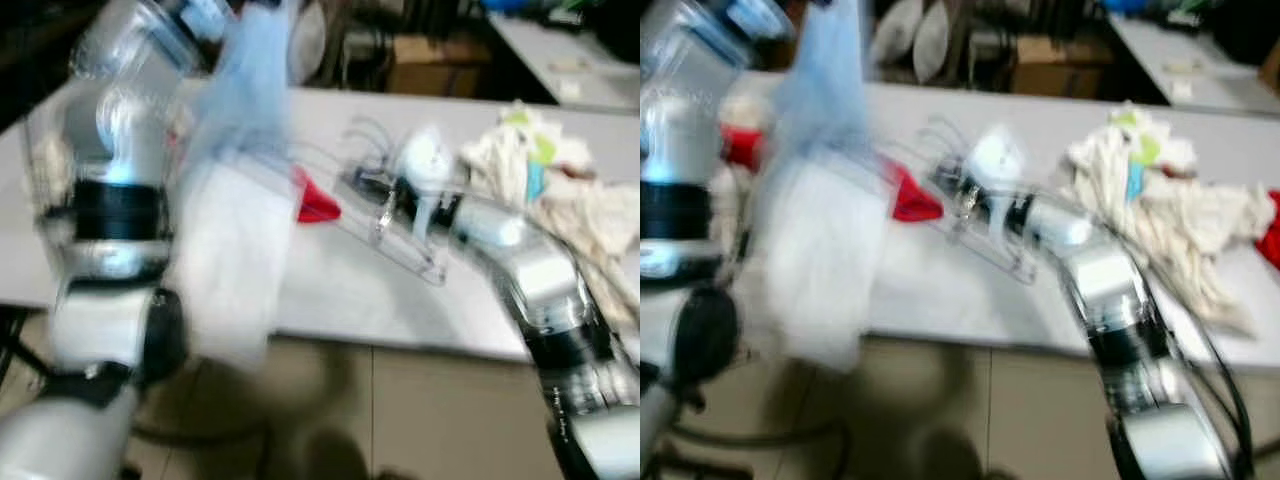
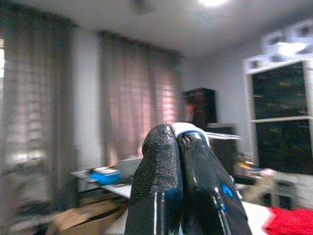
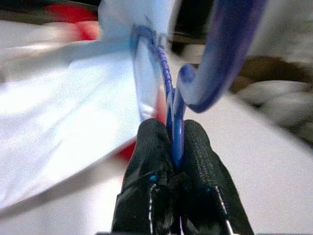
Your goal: Hang hanger
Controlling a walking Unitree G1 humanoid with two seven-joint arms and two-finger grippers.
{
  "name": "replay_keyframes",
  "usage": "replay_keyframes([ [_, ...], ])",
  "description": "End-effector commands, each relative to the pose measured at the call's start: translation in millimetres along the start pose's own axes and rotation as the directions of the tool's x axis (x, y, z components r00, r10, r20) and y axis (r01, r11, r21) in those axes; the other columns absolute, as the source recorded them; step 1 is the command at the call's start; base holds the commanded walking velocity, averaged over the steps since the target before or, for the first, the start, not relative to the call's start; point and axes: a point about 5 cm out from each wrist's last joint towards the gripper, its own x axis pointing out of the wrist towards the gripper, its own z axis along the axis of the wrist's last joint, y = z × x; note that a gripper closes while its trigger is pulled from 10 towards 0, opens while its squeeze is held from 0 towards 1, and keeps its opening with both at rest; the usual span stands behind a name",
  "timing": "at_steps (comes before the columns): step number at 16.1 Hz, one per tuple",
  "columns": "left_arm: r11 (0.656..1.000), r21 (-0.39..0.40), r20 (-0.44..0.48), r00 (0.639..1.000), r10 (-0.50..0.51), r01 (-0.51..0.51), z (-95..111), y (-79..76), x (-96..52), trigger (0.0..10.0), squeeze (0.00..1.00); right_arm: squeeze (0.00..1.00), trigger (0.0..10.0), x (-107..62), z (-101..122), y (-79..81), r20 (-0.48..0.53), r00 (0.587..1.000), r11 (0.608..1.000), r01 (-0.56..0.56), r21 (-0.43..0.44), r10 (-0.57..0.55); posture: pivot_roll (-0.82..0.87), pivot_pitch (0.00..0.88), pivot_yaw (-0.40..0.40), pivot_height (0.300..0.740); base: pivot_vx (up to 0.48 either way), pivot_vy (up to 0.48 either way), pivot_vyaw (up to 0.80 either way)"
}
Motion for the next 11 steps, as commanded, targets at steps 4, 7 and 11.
replay_keyframes([
  [4, 0.999, -0.002, 0.156, 0.987, 0.036, -0.036, 54.0, 14.4, -11.9, 10.0, 0.00, 0.00, 10.0, -1.5, 84.8, -78.8, 0.348, 0.866, 0.894, 0.426, -0.135, -0.360, 0.03, 0.000, -0.018, 0.740, 0.406, 0.000, 0.00],
  [7, 0.987, 0.071, 0.074, 0.988, 0.136, -0.141, 45.5, 35.2, -31.7, 10.0, 0.00, 0.00, 10.0, 10.1, 83.8, -67.9, 0.337, 0.929, 0.953, 0.229, -0.200, -0.152, 0.03, 0.000, -0.027, 0.740, 0.405, 0.000, 0.00],
  [11, 0.959, 0.124, -0.143, 0.952, 0.270, -0.253, -6.9, 51.1, -62.9, 10.0, 0.00, 0.00, 10.0, 13.2, 35.0, -31.6, 0.184, 0.977, 0.968, -0.065, -0.242, 0.112, 0.04, 0.000, -0.037, 0.740, 0.387, 0.000, 0.00],
])
